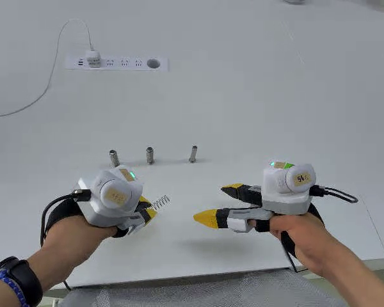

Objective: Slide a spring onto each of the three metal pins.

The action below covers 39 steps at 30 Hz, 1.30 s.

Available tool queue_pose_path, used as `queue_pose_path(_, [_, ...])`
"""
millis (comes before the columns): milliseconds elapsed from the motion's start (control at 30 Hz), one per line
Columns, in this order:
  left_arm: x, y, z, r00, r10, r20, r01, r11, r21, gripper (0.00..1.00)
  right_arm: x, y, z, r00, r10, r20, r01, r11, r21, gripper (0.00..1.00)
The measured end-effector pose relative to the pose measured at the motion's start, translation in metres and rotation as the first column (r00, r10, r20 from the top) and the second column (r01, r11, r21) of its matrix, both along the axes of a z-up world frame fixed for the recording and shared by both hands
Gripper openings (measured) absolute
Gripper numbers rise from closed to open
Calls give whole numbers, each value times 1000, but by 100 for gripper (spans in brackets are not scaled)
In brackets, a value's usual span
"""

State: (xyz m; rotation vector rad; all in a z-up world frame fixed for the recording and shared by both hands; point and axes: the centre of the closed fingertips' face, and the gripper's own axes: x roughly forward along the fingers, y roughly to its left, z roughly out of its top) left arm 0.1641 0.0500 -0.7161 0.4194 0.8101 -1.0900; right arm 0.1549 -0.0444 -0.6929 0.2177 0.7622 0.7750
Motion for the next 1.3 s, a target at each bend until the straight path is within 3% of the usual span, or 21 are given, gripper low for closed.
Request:
queue_pose_path(333, [-11, 4, 17, 1000, -10, 23, 10, 1000, -18, 10, 3, 25, 6, 999, 36, 8, -36, 998, 41, 65])
queue_pose_path(400, [-13, 3, 18, 999, -21, 28, 22, 1000, -18, 10, 3, 29, 8, 999, 36, 8, -37, 998, 60, 63])
queue_pose_path(500, [-17, 1, 19, 999, -40, 22, 41, 999, -20, 10, 1, 39, 16, 1000, 18, -15, -16, 990, 138, 54])
queue_pose_path(633, [-24, -4, 21, 998, -65, 24, 66, 997, -29, 10, -1, 44, 17, 1000, 15, -17, -12, 987, 159, 47])
queue_pose_path(833, [-30, -13, 24, 994, -102, 28, 103, 994, -41, 10, -8, 50, 15, 999, 13, -45, -4, 983, 183, 43])
queue_pose_path(1300, [-31, -27, 34, 981, -184, 60, 187, 981, -50, 10, -11, 50, 17, 995, -20, -95, 44, 967, 251, 25])
